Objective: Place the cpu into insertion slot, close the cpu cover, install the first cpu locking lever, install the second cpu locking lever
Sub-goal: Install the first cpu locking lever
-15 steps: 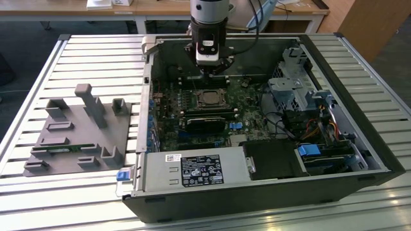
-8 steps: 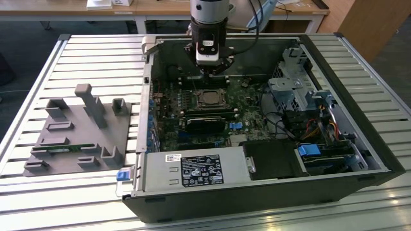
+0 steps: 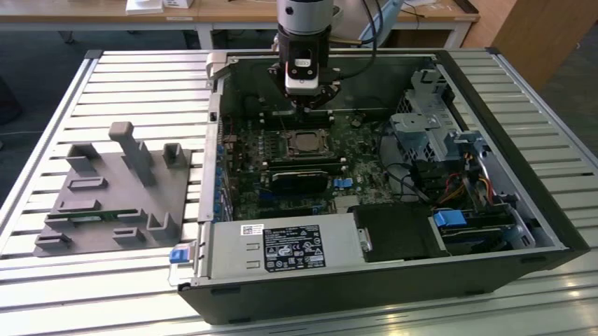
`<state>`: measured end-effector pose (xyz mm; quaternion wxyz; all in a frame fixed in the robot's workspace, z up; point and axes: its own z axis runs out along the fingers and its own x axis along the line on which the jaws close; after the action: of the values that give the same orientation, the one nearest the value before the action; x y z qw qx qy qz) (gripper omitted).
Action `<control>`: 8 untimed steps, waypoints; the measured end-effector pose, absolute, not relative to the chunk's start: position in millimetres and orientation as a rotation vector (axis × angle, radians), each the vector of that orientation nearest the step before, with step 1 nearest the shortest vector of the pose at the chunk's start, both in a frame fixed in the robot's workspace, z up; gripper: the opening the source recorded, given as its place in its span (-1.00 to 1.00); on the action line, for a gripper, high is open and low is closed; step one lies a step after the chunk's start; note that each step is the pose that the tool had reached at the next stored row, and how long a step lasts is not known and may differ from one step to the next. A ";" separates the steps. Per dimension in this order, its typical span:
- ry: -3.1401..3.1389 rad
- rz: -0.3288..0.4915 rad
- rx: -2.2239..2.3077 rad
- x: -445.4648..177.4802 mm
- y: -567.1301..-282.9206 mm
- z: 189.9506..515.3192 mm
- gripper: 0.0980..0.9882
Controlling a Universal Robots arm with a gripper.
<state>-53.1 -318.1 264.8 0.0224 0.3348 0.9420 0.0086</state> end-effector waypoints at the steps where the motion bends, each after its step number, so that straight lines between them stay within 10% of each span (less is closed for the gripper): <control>1: 2.918 0.027 1.037 -53.1 -318.1 264.8 -0.98; 8: 2.918 0.027 1.036 -53.1 -318.1 264.8 -0.98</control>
<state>-53.1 -318.1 264.8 0.0224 0.3346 0.9421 0.0086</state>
